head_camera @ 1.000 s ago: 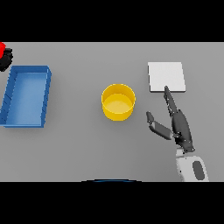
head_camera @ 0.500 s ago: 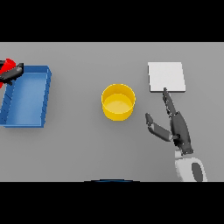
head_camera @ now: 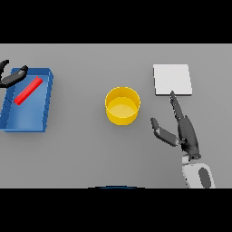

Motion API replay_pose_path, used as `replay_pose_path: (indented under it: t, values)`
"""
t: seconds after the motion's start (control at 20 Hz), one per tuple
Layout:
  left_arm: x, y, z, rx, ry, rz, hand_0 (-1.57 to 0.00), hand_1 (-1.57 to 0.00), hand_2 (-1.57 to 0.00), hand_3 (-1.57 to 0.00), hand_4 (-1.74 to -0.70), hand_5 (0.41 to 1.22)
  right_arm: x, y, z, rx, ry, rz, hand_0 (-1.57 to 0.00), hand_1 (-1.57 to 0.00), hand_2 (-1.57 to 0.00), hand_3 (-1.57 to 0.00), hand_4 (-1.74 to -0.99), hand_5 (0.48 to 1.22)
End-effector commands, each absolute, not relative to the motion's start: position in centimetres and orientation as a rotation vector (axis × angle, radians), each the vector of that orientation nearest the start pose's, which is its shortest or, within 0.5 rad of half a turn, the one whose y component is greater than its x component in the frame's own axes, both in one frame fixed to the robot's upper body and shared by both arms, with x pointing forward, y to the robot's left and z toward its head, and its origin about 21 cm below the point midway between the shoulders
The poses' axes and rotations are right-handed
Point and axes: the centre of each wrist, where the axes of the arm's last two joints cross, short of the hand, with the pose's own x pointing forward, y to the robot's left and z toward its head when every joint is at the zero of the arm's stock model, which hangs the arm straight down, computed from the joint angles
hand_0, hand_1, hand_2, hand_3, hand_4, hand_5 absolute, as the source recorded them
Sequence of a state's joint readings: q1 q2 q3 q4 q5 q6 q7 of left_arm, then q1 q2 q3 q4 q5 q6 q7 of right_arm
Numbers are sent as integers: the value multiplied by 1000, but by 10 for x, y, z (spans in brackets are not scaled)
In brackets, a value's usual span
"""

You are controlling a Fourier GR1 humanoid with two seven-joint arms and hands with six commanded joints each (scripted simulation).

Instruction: Pick up the red beaker and tilt it to pour out 1 green nut into yellow bowl. Pick up the yellow bowl and place it on the metallic measuring scale.

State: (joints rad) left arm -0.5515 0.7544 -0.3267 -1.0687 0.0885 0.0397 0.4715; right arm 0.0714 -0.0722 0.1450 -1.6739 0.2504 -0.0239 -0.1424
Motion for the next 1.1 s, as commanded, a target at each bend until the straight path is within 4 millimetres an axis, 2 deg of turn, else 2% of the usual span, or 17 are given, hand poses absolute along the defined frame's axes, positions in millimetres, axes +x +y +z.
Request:
replay_pose_path:
  t: [0.0,0.05,0.2,0.35,0.65,0.85,1.05]
  values:
    - [365,352,104,658,-1035,-488,-80,-73,-69,-72,-776,631,230,-215,10,-161,-1726,334,1,1,1,1,-1144,644]
    - [365,351,107,653,-1062,-478,-64,-58,-55,-57,-778,633,233,-213,14,-211,-1703,361,1,1,1,1,-1131,631]
    - [366,343,108,606,-1132,-451,-32,-29,-28,-29,-786,652,242,-211,23,-177,-1736,539,1,1,1,1,-1080,662]
    - [361,339,102,586,-1156,-447,-16,-15,-14,-14,-799,666,259,-216,39,-281,-1688,831,1,1,1,1,-1122,649]
    - [360,336,98,566,-1137,-443,-3,-3,-3,-3,-811,688,291,-194,66,-390,-1657,1386,1,1,1,1,-1152,632]
    - [360,341,102,570,-1138,-451,-1,-1,-1,-1,-808,689,308,-174,64,-408,-1592,1651,1,1,1,1,-1164,641]
    - [356,344,101,569,-1137,-448,0,0,0,0,-805,695,324,-162,63,-381,-1539,1819,1,1,1,1,-1154,639]
